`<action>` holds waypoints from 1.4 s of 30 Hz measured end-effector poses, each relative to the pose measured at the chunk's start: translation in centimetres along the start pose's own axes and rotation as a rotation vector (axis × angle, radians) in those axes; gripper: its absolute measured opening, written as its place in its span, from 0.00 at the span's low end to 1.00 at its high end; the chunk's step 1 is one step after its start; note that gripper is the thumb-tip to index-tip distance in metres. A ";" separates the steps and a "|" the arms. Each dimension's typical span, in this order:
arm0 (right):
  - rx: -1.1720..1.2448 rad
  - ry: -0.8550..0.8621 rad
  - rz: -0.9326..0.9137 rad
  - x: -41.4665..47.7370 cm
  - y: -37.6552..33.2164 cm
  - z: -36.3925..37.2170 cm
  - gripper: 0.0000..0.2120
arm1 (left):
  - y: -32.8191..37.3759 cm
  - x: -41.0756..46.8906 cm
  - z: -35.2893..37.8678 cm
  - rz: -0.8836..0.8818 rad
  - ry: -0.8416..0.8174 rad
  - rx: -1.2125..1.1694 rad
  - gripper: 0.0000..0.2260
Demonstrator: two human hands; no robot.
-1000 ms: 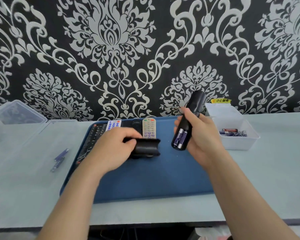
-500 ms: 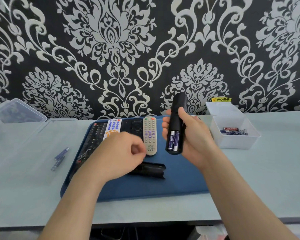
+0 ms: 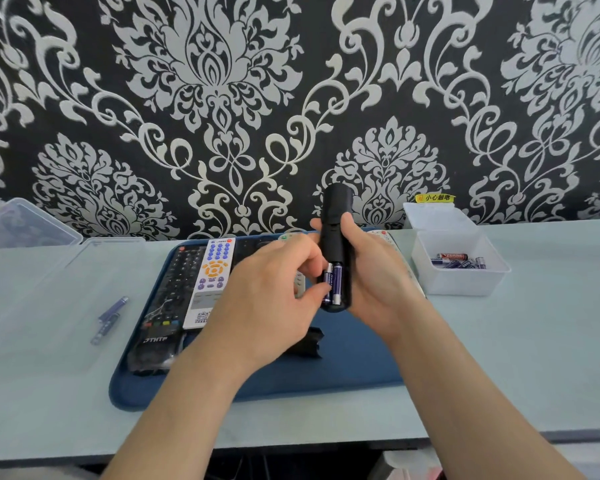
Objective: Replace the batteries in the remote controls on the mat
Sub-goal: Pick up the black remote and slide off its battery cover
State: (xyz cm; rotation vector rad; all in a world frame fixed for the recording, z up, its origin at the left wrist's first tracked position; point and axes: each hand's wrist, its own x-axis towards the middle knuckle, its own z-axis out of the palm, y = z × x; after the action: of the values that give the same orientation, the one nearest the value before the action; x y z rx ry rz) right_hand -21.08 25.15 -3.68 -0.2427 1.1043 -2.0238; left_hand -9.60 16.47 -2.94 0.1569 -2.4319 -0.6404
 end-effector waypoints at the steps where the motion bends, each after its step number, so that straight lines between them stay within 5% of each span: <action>1: -0.007 0.008 -0.005 0.0 -0.1 -0.1 0.21 | 0.2 0.0 0.0 0.013 -0.007 0.040 0.18; 8: -0.126 0.012 -0.036 -0.2 -0.1 -0.5 0.19 | 0.7 0.2 0.4 0.046 -0.056 0.157 0.15; 17: -0.195 -0.033 -0.080 -0.3 0.3 -0.2 0.21 | 0.5 0.9 1.0 -0.036 -0.016 -0.026 0.11; 24: -0.135 -0.029 -0.046 -0.1 0.0 -0.1 0.20 | 1.3 0.6 1.4 -0.156 0.017 -0.218 0.19; 27: -0.038 -0.030 -0.021 -0.1 -0.1 -0.2 0.20 | 1.7 0.7 1.2 -0.283 0.115 -0.492 0.19; 31: 0.080 -0.017 0.010 0.2 0.0 -0.2 0.21 | 1.6 1.7 0.2 -0.671 0.339 -1.323 0.12; 33: 0.113 -0.019 0.032 0.3 -0.1 -0.4 0.20 | 0.9 1.8 0.0 -0.793 0.329 -1.497 0.10; 35: 0.126 -0.025 0.044 0.5 -0.1 -0.6 0.19 | 0.6 1.7 -0.3 -0.743 0.167 -1.321 0.10; 39: 0.073 0.001 0.061 0.7 -0.2 -0.6 0.20 | -0.3 0.6 0.2 -0.193 -0.065 -0.257 0.04; 42: 0.039 0.015 0.071 0.8 -0.3 -0.7 0.20 | -0.8 0.3 1.1 -0.134 -0.099 -0.159 0.12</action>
State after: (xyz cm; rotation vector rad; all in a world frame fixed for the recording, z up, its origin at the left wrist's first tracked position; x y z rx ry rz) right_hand -22.08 25.12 -4.06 -0.1665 1.0673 -1.9852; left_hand -10.53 16.15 -3.87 0.2288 -2.4667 -0.9183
